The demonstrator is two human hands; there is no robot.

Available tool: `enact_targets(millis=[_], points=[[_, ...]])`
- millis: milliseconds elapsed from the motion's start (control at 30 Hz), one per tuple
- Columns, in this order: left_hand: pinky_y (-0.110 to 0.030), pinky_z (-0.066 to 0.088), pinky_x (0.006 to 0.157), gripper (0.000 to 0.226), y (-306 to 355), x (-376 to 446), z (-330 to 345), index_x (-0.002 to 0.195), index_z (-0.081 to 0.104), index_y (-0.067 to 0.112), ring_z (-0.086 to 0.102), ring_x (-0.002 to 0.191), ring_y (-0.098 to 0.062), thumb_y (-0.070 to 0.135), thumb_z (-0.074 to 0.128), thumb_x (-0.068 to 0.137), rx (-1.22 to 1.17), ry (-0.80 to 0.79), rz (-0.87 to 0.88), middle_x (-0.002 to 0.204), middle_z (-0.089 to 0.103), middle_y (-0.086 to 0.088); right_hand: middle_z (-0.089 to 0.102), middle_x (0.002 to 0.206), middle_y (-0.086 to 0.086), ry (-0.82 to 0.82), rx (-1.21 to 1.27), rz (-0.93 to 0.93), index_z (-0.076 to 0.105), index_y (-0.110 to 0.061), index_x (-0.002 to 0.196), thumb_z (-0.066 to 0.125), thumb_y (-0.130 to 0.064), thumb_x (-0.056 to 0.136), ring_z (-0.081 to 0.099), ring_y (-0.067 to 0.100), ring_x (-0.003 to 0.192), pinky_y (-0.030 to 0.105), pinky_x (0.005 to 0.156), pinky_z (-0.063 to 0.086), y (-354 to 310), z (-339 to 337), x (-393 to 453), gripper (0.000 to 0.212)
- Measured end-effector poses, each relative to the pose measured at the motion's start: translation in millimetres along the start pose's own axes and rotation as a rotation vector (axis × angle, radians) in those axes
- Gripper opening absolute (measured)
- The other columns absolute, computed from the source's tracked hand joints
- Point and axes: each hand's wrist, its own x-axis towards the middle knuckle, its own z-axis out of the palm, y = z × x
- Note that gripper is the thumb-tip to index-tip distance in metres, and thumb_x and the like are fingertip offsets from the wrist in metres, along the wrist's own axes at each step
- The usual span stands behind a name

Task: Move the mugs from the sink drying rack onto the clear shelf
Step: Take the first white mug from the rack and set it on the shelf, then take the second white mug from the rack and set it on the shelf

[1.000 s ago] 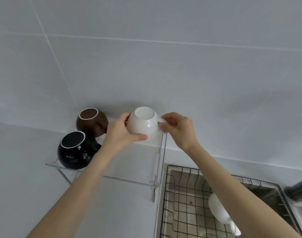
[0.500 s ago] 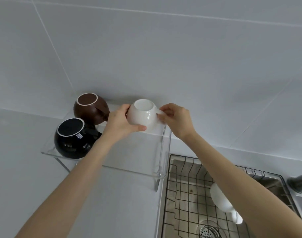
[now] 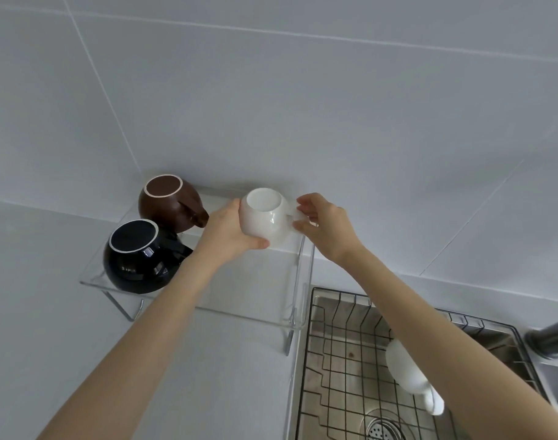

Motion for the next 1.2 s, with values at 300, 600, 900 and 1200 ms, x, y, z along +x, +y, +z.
enact_targets(millis=[300, 600, 900, 1200], points=[[-0.029, 0.02, 0.113, 0.098, 80, -57, 31, 0.142, 0.02, 0.017, 0.018, 0.142, -0.013, 0.04, 0.075, 0.065, 0.034, 0.031, 0.358, 0.155, 0.02, 0.001, 0.061, 0.112, 0.002, 0.11, 0.061, 0.029, 0.05, -0.01, 0.121, 0.061, -0.008, 0.083, 0.057, 0.011, 0.102, 0.024, 0.091, 0.045, 12, -68, -60, 0.039], [-0.025, 0.034, 0.102, 0.057, 90, -103, 160, 0.126, 0.051, 0.017, 0.047, 0.125, -0.016, 0.033, 0.068, 0.075, -0.077, -0.527, 0.387, 0.136, 0.053, -0.003, 0.061, 0.12, 0.009, 0.237, 0.064, 0.519, 0.048, -0.011, 0.125, 0.061, -0.014, 0.084, 0.054, 0.014, 0.102, 0.025, 0.089, 0.041, 129, -75, -174, 0.043], [-0.033, 0.026, 0.11, 0.089, 60, -97, 255, 0.139, 0.028, 0.013, 0.032, 0.135, -0.021, 0.025, 0.077, 0.066, 0.011, -0.729, 0.202, 0.148, 0.035, -0.007, 0.062, 0.099, 0.009, 0.353, 0.073, 0.889, 0.051, -0.005, 0.115, 0.065, -0.023, 0.079, 0.054, 0.017, 0.082, 0.024, 0.063, 0.042, 188, -34, -234, 0.042], [-0.032, 0.027, 0.111, 0.095, 55, -94, 288, 0.14, 0.03, 0.014, 0.037, 0.133, -0.018, 0.021, 0.081, 0.06, -0.133, -0.705, 0.09, 0.146, 0.04, -0.005, 0.058, 0.069, -0.002, 0.395, 0.041, 0.84, 0.057, -0.011, 0.08, 0.063, -0.023, 0.083, 0.054, 0.013, 0.064, 0.018, 0.051, 0.038, 207, -27, -238, 0.014]])
